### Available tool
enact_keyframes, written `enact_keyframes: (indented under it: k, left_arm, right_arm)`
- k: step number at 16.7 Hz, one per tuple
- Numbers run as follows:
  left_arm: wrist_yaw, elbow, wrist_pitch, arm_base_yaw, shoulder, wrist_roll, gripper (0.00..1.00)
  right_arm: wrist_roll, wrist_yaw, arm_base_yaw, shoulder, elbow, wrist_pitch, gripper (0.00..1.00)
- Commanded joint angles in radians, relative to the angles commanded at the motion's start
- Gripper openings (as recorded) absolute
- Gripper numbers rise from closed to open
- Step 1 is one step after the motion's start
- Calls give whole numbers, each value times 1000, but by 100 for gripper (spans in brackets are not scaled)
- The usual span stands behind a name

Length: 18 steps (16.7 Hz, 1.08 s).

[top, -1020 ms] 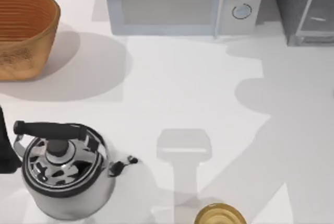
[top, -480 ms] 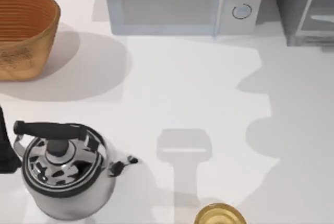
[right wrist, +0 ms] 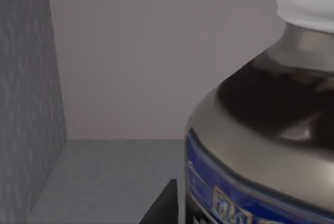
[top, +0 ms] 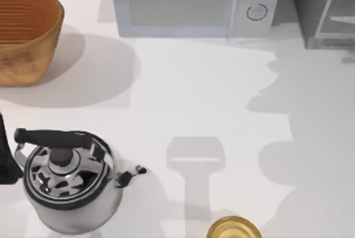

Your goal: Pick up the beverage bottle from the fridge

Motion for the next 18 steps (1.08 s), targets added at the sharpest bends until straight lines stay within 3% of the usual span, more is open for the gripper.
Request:
enact_keyframes:
  k: [4,8,18]
  left_arm:
    - [0,0,0,0,0,0,100]
    - [0,0,0,0,0,0,100]
    - [0,0,0,0,0,0,100]
  right_arm:
    - [-3,8,10,-53,-25,-30,0]
    - [-10,39,44,-261,-118,-139,0]
    - [-13,166,181,-1244,-561,-649,0]
